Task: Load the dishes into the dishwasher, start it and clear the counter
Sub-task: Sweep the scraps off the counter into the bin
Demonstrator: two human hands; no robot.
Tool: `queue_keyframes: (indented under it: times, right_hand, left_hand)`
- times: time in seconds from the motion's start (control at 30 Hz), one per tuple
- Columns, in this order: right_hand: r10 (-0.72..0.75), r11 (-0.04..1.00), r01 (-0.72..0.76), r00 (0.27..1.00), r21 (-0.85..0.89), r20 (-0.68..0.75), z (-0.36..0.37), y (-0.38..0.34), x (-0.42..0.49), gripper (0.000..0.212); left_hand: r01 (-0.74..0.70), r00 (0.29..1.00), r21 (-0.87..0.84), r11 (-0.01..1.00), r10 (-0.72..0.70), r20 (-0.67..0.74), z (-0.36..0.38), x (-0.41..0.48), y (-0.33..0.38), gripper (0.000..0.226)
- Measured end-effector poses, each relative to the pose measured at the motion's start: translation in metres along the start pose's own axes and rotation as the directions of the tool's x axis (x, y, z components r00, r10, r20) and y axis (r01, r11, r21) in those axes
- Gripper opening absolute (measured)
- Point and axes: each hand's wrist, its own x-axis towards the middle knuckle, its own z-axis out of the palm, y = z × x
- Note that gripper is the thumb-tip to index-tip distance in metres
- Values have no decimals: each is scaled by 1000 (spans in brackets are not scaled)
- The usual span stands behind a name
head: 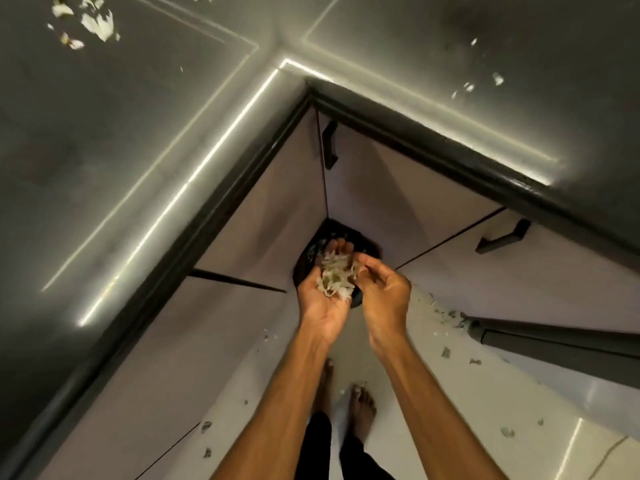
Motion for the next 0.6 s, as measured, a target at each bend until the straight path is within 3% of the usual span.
queue_keyframes:
  times: [0.1, 0.27, 0.37, 0.5, 0.6]
  right_hand:
    - [69, 996, -70, 997, -55, -32, 14, 49, 37, 43]
    - [247, 969, -248, 968, 14, 38, 36, 113, 78, 23]
    - [327, 938, -338, 937, 84, 120, 43, 153, 97, 31]
    - [394, 910, -404, 913, 93, 108, 40, 159, 114, 28]
    - [362, 918, -378, 922, 119, 135, 35, 152, 113, 28]
  left_hand:
    - [-37, 996, 113, 993, 47, -79, -23, 46, -8, 38]
    - [-29, 976, 172, 985, 65, -209, -71, 103, -22, 38]
    - [43, 970, 212, 976, 10, -244, -76, 116, -23, 49]
    - [12, 961, 233, 972, 53, -272, -76, 133, -15, 49]
    - [-2, 965, 281, 960, 75, -252, -76, 140, -15, 53]
